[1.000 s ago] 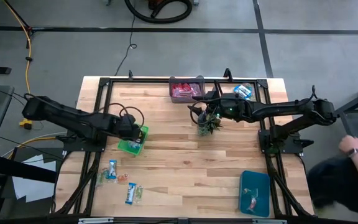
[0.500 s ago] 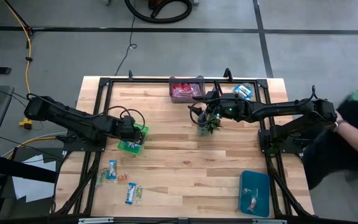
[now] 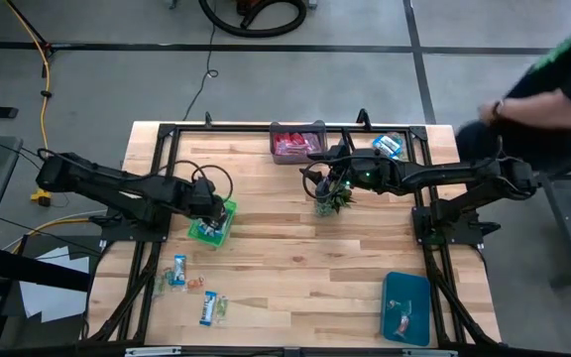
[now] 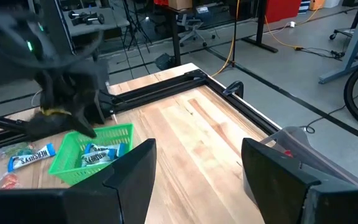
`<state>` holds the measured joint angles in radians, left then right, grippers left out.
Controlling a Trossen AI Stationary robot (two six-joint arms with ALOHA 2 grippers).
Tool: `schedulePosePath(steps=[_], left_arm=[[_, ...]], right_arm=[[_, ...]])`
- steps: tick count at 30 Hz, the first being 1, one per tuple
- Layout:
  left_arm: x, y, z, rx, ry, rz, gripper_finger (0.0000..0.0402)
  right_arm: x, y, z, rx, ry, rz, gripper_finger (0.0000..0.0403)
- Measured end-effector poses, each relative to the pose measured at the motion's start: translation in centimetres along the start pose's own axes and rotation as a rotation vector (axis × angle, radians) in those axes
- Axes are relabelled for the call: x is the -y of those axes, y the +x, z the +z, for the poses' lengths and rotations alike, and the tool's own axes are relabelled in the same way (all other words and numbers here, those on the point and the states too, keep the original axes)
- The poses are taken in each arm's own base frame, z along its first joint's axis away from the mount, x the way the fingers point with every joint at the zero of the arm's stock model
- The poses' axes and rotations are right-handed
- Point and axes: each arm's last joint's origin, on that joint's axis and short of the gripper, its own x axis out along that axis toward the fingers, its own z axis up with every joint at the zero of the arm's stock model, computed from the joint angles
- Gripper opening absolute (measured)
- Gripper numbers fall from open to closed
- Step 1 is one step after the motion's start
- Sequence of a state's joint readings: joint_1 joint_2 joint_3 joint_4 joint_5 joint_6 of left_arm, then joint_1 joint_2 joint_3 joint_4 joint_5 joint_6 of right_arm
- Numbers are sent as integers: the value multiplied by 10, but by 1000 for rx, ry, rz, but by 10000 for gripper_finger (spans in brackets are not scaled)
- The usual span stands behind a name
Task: Sort candy
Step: Put the white candy into the green bin
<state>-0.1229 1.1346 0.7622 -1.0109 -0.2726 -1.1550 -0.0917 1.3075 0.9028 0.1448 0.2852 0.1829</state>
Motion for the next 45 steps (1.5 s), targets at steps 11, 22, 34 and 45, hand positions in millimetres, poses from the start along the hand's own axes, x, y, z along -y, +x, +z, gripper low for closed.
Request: schedulePosePath(steps=[11,22,34,45], left_arm=[[11,-99,36,380,115,-533,199],[35,-138,70,932,223,-772,199],[39,-131,71,892,247,-775,199],[37,-127,71,860,262,-732,199]], right_arm=[[0,-1,0,2,-4,1,232],[1,-10,10,53,115,12,232],[106,-23,-22,-588,315,-739,232],[176,-49,-108,-1006,437,-1014,232]])
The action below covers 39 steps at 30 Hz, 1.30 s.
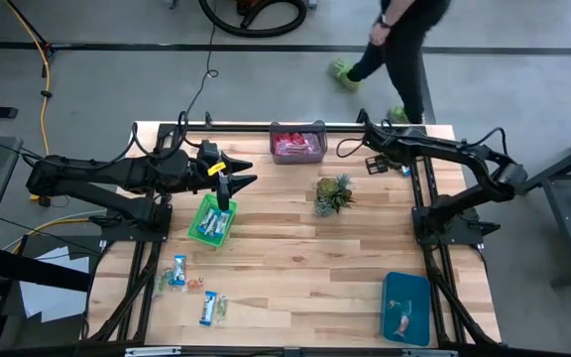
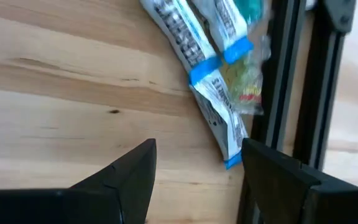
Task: Sort candy
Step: Put the white candy into the green bin
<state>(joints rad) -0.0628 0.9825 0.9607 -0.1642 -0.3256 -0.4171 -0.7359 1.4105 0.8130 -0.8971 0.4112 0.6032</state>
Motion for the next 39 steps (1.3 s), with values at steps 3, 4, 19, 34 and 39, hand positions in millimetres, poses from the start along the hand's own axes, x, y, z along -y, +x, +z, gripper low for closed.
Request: schedulePosePath(steps=[3,4,19,34,39], left_arm=[[0,0,0,0,1,0,199],[0,0,0,0,1,1,199],[-7,2,3,9,-6,36,199],[-7,2,3,14,29,43,199],[-8,2,4,26,64,73,199]], right_arm=[[3,14,-6,-5,42,-3,232],[4,19,-9,-13,51,-9,232],[22,61,-16,10,215,-50,226],[12,53,-24,-4,12,12,25],[14,18,-32,69,-28,94,13]])
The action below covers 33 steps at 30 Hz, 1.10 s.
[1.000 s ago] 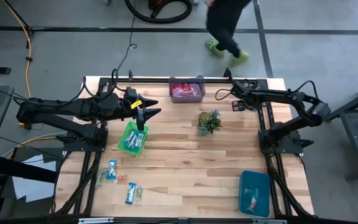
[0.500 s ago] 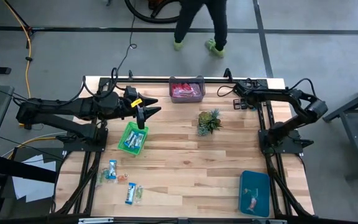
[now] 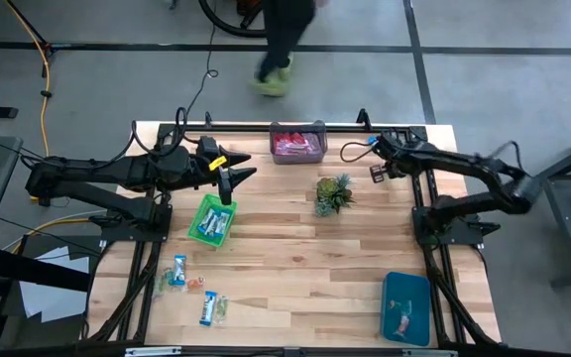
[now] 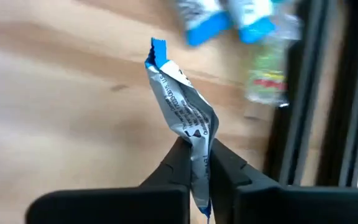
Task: Sort candy
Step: Put the white candy into the green bin
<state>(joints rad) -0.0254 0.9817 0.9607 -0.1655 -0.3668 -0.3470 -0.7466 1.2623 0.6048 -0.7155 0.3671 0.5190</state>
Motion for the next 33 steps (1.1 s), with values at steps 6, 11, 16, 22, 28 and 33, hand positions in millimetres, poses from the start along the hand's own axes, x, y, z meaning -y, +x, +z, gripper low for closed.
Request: schedulePosePath(steps=[6,11,16,22,28,33], left_arm=[[1,0,3,28,8,1,199],[2,0,5,57,38,-7,199],[2,3,6,66,75,-14,199],[8,26,6,109,162,-132,199],[16,52,-3,126,213,-241,199],[21,62,-9,112,212,-336,199]], right_arm=[[-15,-58,-14,230,-79,396,11],[-36,-114,-21,533,-112,842,7],[-57,-165,-24,868,-172,1218,8],[-86,-187,-29,1050,-166,1427,9],[-133,-209,-24,1089,-361,1365,9],[-164,-225,-16,1073,-558,1245,9]])
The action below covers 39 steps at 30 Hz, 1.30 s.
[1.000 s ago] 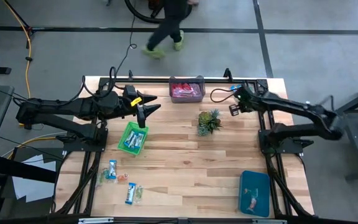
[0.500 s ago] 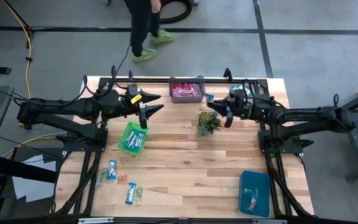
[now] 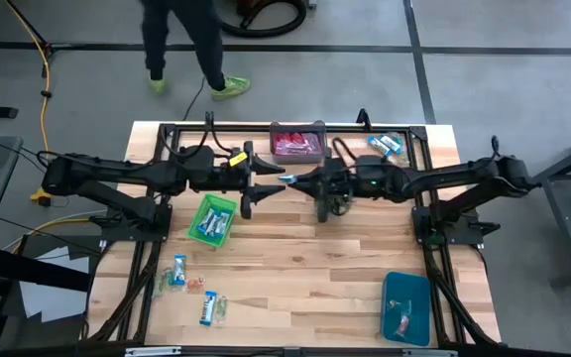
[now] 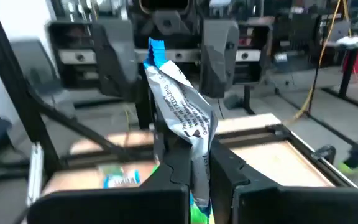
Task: Sort candy
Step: Put the white candy into the green bin
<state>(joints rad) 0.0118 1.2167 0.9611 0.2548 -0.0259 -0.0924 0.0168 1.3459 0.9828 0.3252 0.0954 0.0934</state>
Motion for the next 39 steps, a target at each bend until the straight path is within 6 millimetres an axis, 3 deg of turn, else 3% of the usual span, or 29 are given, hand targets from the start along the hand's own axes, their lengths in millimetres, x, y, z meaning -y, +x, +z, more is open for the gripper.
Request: schedulePosePath(steps=[8,13,17,24,28,32,39], left_arm=[[8,-1,1,8,19,-42,199],[13,-1,-1,-4,60,-69,185],[14,-2,0,2,95,-71,137],[12,-2,0,2,128,-63,14],[8,-3,1,-8,130,-49,18],[1,-14,3,-59,135,-24,6],[-10,-56,2,-265,103,114,5]], right_arm=[[-7,24,15,-65,-53,124,9],[-7,27,14,-71,-50,125,9],[-7,27,14,-74,-49,122,9],[-7,26,14,-78,-12,120,24],[-5,27,13,-83,45,89,68],[-1,24,15,-93,85,56,137],[15,8,25,-123,81,-8,233]])
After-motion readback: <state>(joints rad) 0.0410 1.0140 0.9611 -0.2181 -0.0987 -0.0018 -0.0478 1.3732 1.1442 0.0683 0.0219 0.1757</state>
